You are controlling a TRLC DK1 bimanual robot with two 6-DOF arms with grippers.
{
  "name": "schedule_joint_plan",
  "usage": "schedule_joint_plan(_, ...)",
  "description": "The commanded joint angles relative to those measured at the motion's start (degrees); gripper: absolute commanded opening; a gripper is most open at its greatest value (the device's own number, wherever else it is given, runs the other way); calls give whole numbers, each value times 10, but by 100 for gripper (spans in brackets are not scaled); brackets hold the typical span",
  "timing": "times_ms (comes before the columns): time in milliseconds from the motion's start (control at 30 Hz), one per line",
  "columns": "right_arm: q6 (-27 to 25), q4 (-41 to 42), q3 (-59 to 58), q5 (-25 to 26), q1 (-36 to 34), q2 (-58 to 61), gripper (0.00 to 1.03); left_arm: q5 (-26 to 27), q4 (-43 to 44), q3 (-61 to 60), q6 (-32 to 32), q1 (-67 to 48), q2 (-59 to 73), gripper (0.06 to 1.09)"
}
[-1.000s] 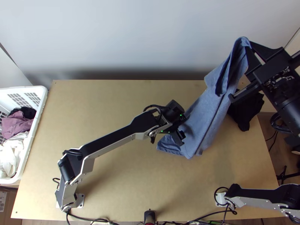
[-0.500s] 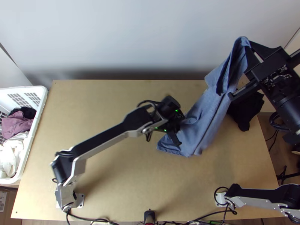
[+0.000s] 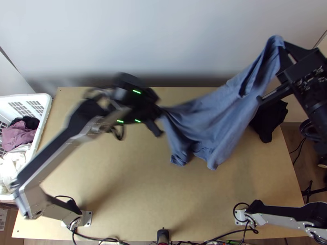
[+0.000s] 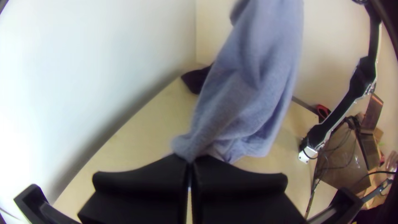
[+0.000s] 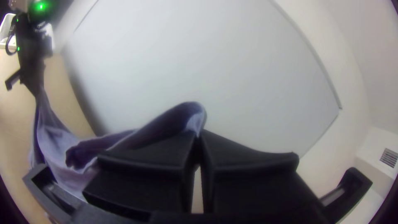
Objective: Fold the t-shirt
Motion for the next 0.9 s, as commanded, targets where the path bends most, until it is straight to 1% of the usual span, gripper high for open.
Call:
schedule_joint_plan(0,2,11,8,0,-47,0,3,-1,-18,-6,3,108,-102,9)
schedule_joint_plan(133,5,14,15,0,-36,-9,3,-1,-19,-6,2,161,-148,9)
schedule_joint_plan(300,-2,14,19,0,22,-17,3,-1,-26,-6,5,180,-196,9)
schedule_joint_plan(433,-22,15,20,10,77,-9,3,-2,-25,4,7,187,-226,9)
schedule_joint_plan(567,-23,16,23,12,115,12,3,-4,-24,26,5,209,-245,9)
schedule_joint_plan(700,-23,34,33,11,146,44,3,-4,-29,30,4,226,-272,9)
schedule_joint_plan(867,-43,63,60,13,180,90,3,-4,-31,31,6,268,-305,9)
